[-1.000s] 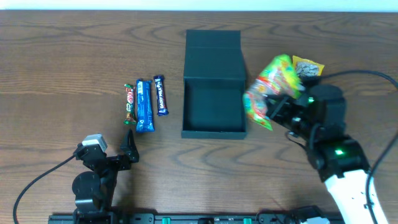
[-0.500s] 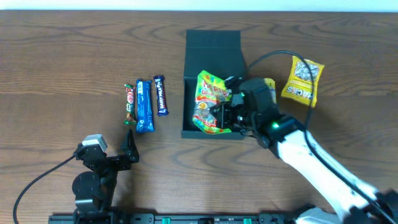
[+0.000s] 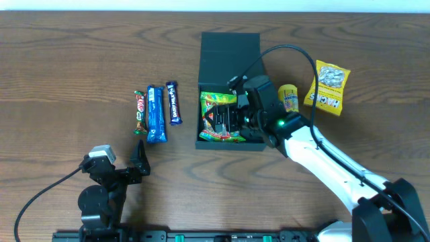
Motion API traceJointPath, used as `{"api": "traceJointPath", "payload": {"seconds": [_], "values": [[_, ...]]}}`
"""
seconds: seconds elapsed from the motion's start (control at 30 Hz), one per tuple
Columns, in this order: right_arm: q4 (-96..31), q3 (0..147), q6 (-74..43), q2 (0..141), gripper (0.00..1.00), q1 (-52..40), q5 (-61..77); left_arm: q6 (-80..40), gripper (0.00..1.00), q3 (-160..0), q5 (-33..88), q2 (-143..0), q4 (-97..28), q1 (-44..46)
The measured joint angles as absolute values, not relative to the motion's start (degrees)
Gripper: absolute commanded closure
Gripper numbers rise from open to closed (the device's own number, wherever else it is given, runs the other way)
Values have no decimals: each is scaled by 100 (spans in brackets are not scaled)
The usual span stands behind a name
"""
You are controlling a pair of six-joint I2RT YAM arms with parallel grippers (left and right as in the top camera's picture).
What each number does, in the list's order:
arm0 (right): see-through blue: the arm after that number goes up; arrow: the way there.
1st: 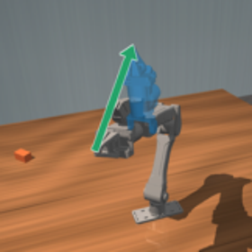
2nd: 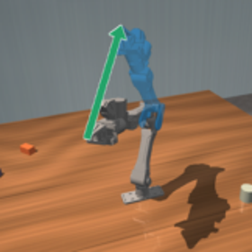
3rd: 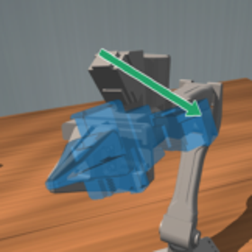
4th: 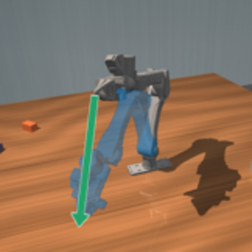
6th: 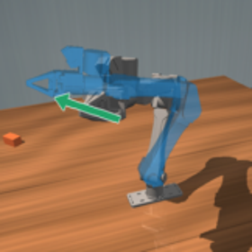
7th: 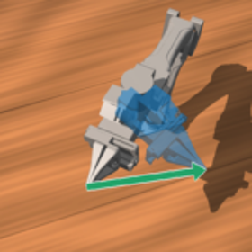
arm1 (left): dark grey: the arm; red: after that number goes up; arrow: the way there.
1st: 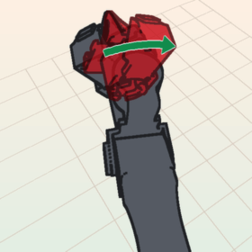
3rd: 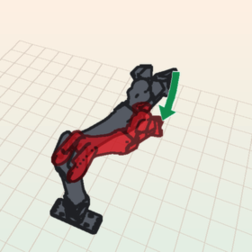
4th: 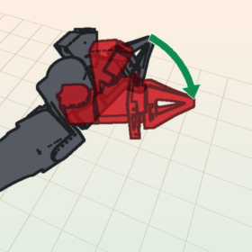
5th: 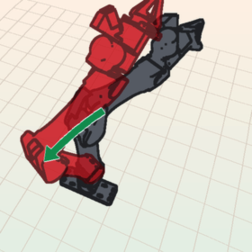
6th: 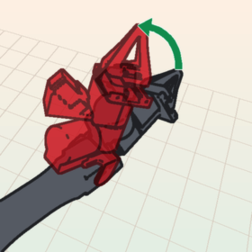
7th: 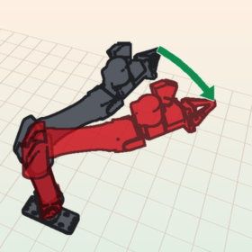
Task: Pack container
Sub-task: 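Lift the Haribo bag and lower it into the black box, release, then reach the left gripper to the blue Oreo pack and grasp it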
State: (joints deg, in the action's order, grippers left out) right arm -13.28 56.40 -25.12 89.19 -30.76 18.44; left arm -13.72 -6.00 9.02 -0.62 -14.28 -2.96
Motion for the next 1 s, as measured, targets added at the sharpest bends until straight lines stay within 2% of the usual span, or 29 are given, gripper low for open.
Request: {"api": "traceJointPath", "payload": {"seconds": [0.2,0.7,1.0], "values": [[-1387,5883,-2298,8853,1,-3076,1841,-1372,4,-600,902,-62,-1428,-296],[-2578,5885,-1710,8447,1,-3076,1844,-1404,4,-598,904,-62,-1413,-296],[-2711,5885,-1540,8447,1,-3068,1846,-3326,5,-545,1726,-62,-1146,-296]]}}
